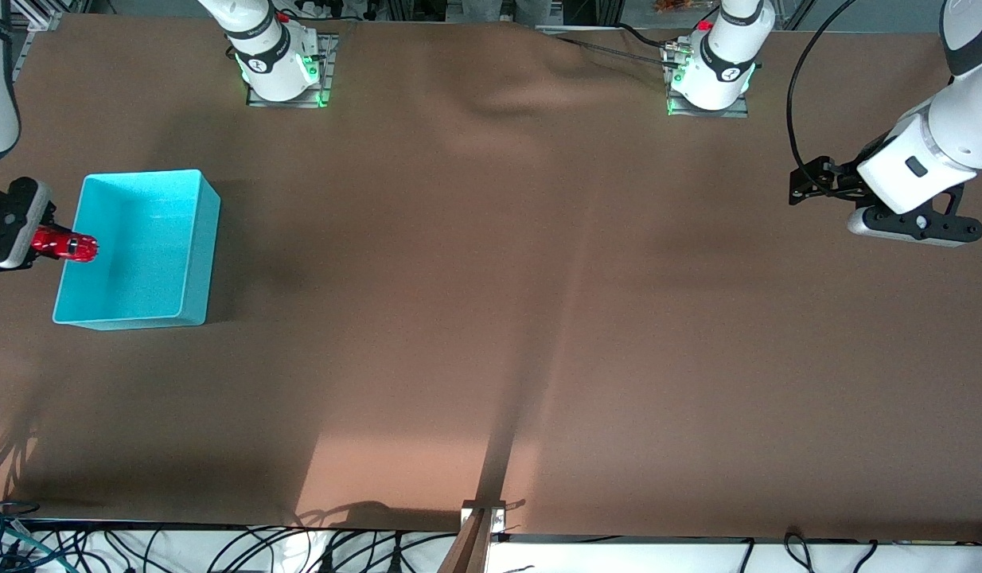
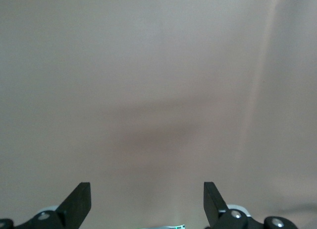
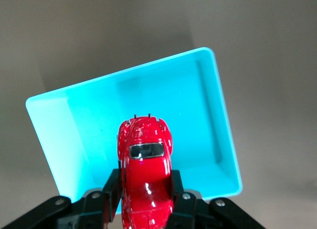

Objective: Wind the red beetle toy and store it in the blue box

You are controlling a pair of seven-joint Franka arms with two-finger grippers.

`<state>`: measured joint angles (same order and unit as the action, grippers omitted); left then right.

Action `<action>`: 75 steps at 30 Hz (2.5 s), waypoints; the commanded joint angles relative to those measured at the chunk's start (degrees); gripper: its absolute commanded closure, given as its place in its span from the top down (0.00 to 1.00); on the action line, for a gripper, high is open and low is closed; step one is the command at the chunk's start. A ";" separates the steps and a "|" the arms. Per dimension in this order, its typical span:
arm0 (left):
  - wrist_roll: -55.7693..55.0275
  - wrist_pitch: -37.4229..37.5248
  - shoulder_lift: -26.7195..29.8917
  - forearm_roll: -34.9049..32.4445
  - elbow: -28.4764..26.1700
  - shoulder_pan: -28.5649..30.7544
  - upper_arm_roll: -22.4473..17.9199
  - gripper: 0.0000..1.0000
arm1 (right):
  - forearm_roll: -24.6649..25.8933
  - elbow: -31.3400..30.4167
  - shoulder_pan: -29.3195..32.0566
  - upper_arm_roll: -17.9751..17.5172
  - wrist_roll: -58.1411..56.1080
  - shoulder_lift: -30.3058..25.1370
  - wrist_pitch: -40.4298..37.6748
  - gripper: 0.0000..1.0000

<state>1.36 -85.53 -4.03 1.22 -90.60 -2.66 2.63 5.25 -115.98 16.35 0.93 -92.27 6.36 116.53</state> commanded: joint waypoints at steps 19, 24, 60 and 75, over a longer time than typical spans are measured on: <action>0.48 0.37 -0.63 0.72 1.47 0.28 -0.17 1.00 | -0.07 -19.10 0.53 4.70 -2.55 -0.65 13.28 0.18; 0.48 0.37 -0.72 0.72 1.47 0.28 -0.17 1.00 | -0.07 -19.37 0.79 5.75 -3.17 1.64 13.55 0.18; 0.48 0.37 -0.80 0.81 1.56 0.37 -0.17 1.00 | -7.10 11.90 0.88 -2.68 1.99 5.42 -12.72 1.00; 0.40 0.37 -0.89 0.72 1.56 0.37 -0.17 1.00 | -6.04 28.88 -4.65 -8.58 43.02 5.33 -23.10 1.00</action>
<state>1.39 -85.53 -4.19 1.22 -90.58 -2.59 2.46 -1.01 -91.78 14.04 -7.65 -63.33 10.45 97.58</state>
